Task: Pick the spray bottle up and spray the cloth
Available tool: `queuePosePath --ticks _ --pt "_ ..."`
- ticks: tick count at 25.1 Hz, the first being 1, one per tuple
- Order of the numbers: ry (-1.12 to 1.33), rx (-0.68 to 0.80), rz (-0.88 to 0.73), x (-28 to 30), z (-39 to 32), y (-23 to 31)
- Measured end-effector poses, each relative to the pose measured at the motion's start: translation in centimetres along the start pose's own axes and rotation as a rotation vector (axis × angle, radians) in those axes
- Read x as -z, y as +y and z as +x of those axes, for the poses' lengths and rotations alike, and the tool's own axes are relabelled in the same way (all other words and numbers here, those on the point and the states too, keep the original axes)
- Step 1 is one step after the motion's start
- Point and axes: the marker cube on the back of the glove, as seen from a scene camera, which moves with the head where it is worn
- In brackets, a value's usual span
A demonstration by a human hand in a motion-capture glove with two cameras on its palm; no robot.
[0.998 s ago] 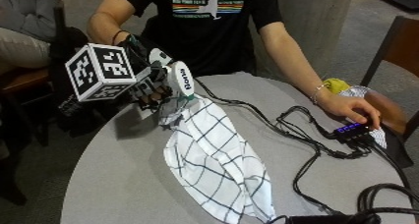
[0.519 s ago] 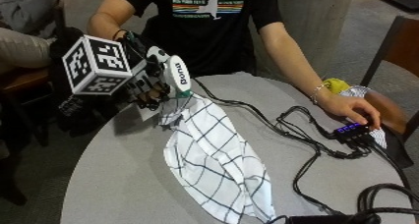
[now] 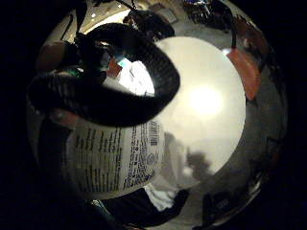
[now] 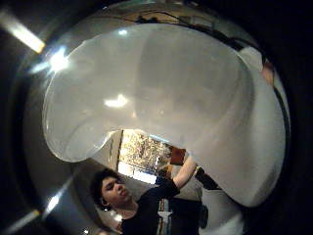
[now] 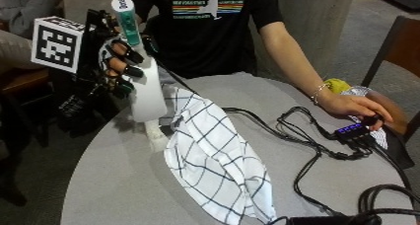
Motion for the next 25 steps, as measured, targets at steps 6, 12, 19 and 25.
queuePosePath --ticks 6,12,19,25 --pt "-0.039 0.034 0.174 -0.2 4.6 -1.6" --pt "0.015 0.009 0.179 -1.0 8.2 -2.3" --pt "0.026 -0.022 0.180 -1.3 10.3 -2.4" --pt "0.043 -0.039 0.167 -1.4 10.7 -2.4"
